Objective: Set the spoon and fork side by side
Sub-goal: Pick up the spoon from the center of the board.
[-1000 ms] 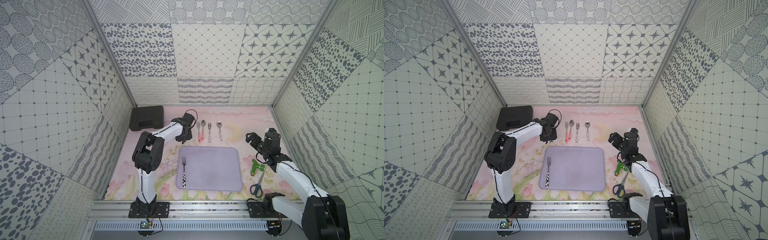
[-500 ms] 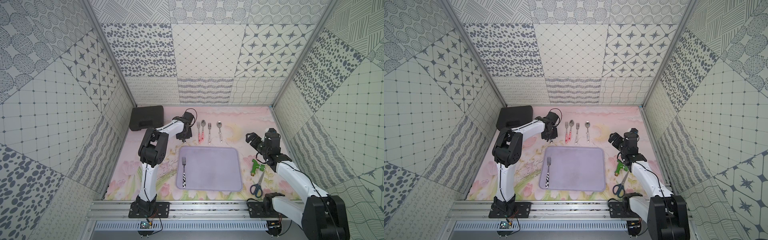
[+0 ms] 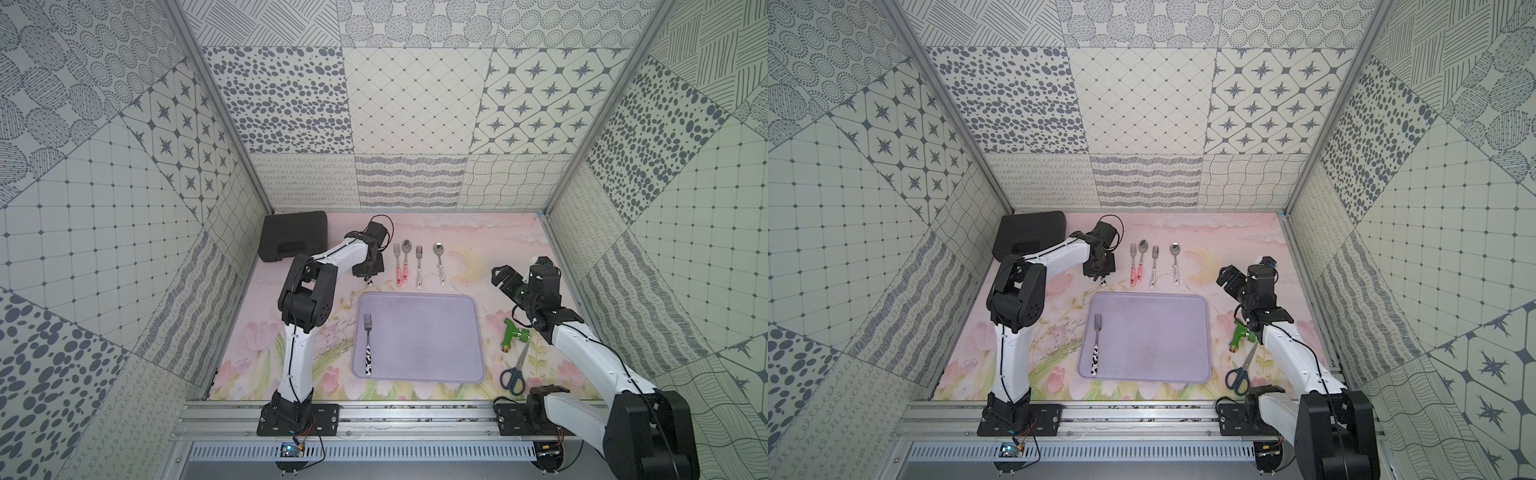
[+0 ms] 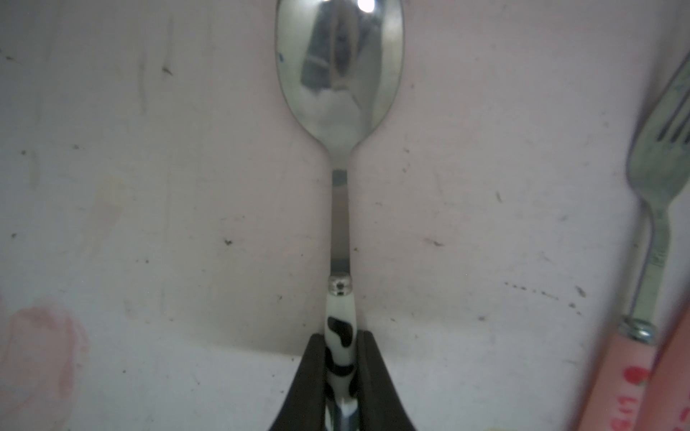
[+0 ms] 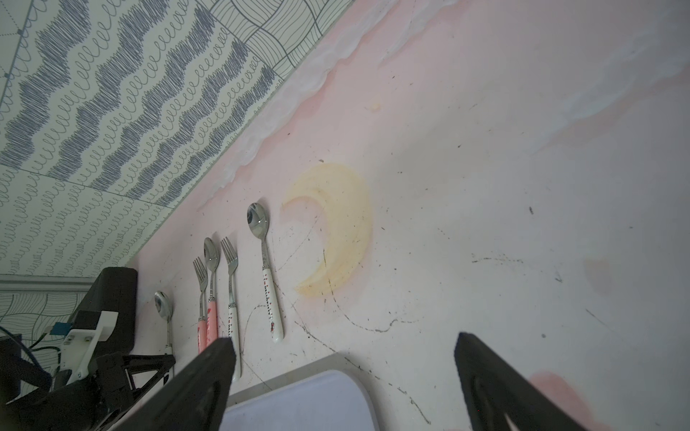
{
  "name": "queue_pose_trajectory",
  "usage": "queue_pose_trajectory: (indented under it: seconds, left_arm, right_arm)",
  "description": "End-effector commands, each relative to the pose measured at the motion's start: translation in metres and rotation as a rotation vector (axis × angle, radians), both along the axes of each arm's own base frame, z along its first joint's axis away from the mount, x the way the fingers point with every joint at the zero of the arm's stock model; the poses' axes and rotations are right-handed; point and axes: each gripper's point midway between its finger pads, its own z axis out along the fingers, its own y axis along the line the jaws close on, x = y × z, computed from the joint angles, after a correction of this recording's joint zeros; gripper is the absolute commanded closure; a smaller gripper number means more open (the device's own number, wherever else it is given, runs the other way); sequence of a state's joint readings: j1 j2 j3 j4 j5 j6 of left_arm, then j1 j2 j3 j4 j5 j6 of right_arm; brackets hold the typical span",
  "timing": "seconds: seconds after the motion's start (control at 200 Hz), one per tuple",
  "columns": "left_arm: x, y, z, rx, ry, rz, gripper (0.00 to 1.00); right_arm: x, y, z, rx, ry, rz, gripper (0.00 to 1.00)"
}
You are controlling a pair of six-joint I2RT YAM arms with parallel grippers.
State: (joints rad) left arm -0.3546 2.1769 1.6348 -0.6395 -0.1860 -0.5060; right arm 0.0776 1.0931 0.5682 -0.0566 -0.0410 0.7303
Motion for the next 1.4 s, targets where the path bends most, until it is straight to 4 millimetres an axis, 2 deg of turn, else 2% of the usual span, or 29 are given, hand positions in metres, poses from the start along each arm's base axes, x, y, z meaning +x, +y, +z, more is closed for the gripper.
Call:
queue_pose_trajectory:
  seconds: [0.0,0.33,0.67,0.971,1.396]
  left_arm:
    - [-0.012,-0.008,-0.009,-0.05,0.068,-0.038,1.0]
    - [-0.02,-0.013,0.019,-0.079,0.031,-0.066,1.0]
    - [-0.045,-0.019,0.037,-0.071,0.01,-0.091,1.0]
    - [-0.084,-0.033,0.045,-0.04,0.0,-0.134,1.0]
    - [-0.155,-0.045,0.042,-0.001,0.011,-0.151,1.0]
  right_arm:
    - [0.004,0.001,0.003,0.004,-0.017,-0.002,0.03]
    - [0.004,0.001,0.004,0.006,-0.018,-0.001,0.03]
    - [0.003,0.002,0.005,0.009,-0.019,0.001,0.03]
    - [0.003,0.002,0.005,0.012,-0.019,0.003,0.03]
    - [0.002,0.001,0.007,0.008,-0.027,-0.005,0.03]
